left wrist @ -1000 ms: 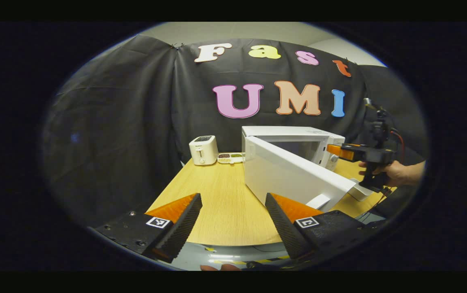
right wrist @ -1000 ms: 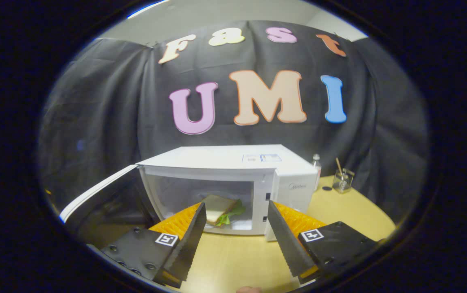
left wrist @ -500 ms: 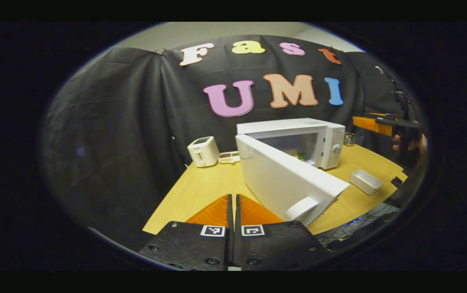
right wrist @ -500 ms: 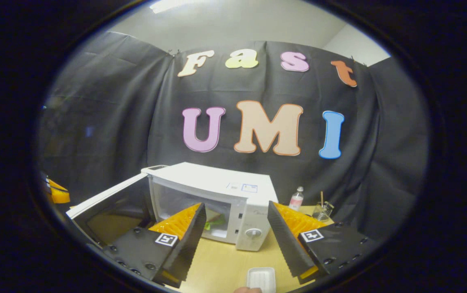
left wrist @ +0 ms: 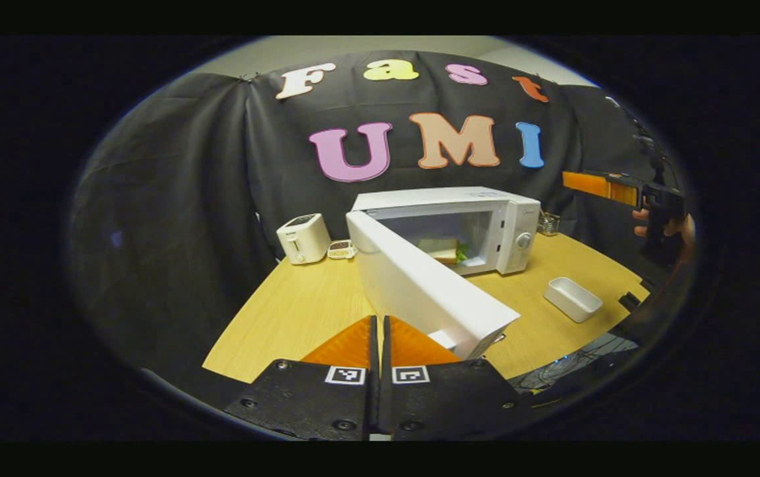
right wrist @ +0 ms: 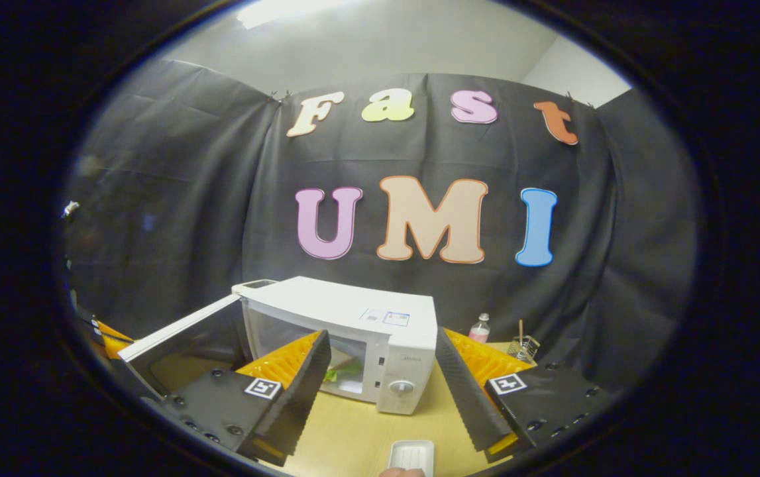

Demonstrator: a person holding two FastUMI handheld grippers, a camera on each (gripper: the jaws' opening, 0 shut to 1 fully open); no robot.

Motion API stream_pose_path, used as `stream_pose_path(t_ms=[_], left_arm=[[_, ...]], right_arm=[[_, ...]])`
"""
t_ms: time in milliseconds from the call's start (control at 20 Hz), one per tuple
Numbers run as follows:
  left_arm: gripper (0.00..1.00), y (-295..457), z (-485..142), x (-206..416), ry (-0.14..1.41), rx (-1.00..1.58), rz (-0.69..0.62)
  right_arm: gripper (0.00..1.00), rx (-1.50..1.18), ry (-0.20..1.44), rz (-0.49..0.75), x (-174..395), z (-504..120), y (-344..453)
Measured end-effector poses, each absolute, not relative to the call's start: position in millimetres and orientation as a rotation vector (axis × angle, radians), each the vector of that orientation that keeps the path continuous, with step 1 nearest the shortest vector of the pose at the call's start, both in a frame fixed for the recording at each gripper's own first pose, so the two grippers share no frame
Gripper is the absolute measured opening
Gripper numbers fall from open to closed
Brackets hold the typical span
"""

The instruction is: Open the microwave oven with the left hand, put the food in, and close the microwave oven.

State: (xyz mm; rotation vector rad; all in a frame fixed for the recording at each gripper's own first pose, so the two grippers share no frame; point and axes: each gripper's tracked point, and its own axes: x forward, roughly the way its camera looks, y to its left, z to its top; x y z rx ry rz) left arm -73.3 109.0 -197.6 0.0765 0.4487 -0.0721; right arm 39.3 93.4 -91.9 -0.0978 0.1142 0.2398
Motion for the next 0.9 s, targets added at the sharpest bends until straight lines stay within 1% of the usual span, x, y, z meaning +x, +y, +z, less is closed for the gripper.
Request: stream_pose_path(t_ms=[50, 100, 200, 250, 700, 800, 850, 900], left_arm=[[0.01, 105, -197, -72, 0.445, 0.087, -0.082], [0.01, 100, -198, -69, 0.446, 0.09, -0.092], [0.01, 91, -199, -66, 0.448, 0.092, -0.108], [0.01, 86, -200, -65, 0.449, 0.095, -0.116], [0.0, 34, -217, -49, 0.474, 0.118, -0.218], [0.02, 23, -219, -46, 0.471, 0.126, -0.241], [0.0, 17, -218, -43, 0.469, 0.128, -0.253], [0.02, 11, -218, -41, 0.467, 0.127, -0.263]], right_arm=[[0.91, -0.097, 0.112, 0.242, 40, -90, 93], [0.97, -0.097, 0.108, 0.243, 40, -90, 92], [0.97, -0.096, 0.104, 0.241, 39, -88, 89], [0.91, -0.094, 0.104, 0.239, 39, -88, 88], [0.91, -0.099, 0.086, 0.213, 36, -84, 63], [0.91, -0.096, 0.087, 0.205, 34, -83, 57], [0.97, -0.097, 0.088, 0.2, 34, -83, 52], [0.97, -0.095, 0.089, 0.195, 33, -84, 48]])
